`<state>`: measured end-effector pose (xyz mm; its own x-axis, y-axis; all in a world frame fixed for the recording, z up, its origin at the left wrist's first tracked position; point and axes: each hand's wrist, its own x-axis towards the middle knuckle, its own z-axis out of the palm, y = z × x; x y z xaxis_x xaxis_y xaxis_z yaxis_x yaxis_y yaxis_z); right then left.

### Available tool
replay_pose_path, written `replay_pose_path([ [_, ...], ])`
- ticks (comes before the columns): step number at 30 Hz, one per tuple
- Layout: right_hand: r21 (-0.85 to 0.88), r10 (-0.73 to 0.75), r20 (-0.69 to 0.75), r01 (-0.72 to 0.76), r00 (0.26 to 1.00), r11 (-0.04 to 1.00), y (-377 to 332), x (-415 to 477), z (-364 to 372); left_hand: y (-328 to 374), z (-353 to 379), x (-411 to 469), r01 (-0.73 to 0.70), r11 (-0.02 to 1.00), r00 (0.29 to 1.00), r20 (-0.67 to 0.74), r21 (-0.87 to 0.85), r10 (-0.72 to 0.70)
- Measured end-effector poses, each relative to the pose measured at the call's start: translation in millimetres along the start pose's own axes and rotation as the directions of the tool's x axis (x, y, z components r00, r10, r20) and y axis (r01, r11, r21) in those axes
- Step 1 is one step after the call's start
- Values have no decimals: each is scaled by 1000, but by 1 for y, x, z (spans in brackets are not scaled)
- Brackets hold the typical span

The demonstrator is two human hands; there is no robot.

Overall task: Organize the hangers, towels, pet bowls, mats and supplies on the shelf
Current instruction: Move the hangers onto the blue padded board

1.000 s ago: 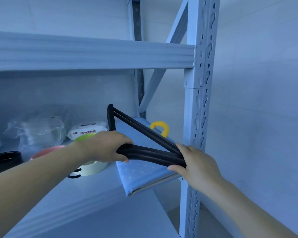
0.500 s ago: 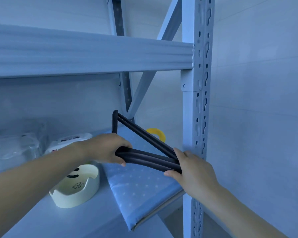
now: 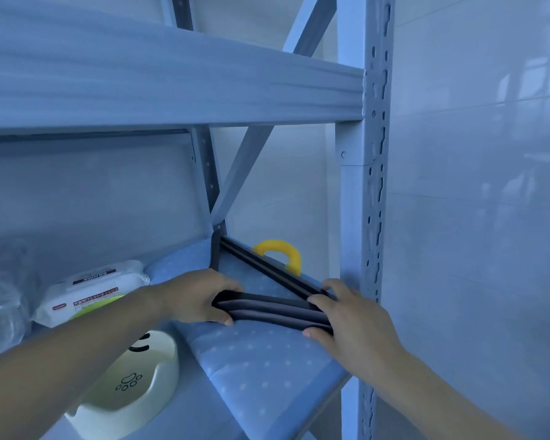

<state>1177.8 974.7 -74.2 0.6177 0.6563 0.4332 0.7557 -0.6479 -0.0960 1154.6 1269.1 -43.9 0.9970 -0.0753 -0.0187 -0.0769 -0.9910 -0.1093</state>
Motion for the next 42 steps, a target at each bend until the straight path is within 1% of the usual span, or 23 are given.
replay_pose_path([
  [3,-11,11,-43,-11,999,1000,-2,0,1,0,2,-1,-22,999,1000,-14,-32,21],
  [6,-34,10,-51,-12,999,999,-2,0,4,0,7,-4,-12,997,1000,-17,-70,11],
  [9,-43,-50,-94,47,994,998,-5,4,0,6,8,-8,-3,991,1000,-30,-135,-1],
  [11,8,-111,-41,112,993,994,-7,10,-1,13,4,-14,-32,981,998,-54,-192,22],
  [13,33,-146,18,146,989,989,-11,20,-5,21,-2,-18,-72,975,996,-74,-209,57],
  [16,25,-175,44,174,984,984,-17,31,-4,24,-7,-21,-104,973,993,-70,-204,92],
  [19,6,-189,74,189,979,982,-21,35,4,23,-7,-23,-100,976,994,-56,-192,91],
  [23,66,-194,53,191,980,979,-20,35,10,22,-6,-24,-119,971,991,-87,-209,103],
  [27,122,-179,47,172,983,977,-19,34,11,20,-1,-25,-110,971,990,-106,-210,89],
  [35,149,-179,49,170,983,974,-20,37,14,14,2,-20,-97,977,993,-89,-190,81],
  [39,168,-179,48,169,983,971,-21,44,16,10,2,-20,-80,974,992,-111,-210,58],
  [42,182,-176,49,165,983,969,-20,44,17,3,0,-31,-65,957,984,-178,-283,15],
])
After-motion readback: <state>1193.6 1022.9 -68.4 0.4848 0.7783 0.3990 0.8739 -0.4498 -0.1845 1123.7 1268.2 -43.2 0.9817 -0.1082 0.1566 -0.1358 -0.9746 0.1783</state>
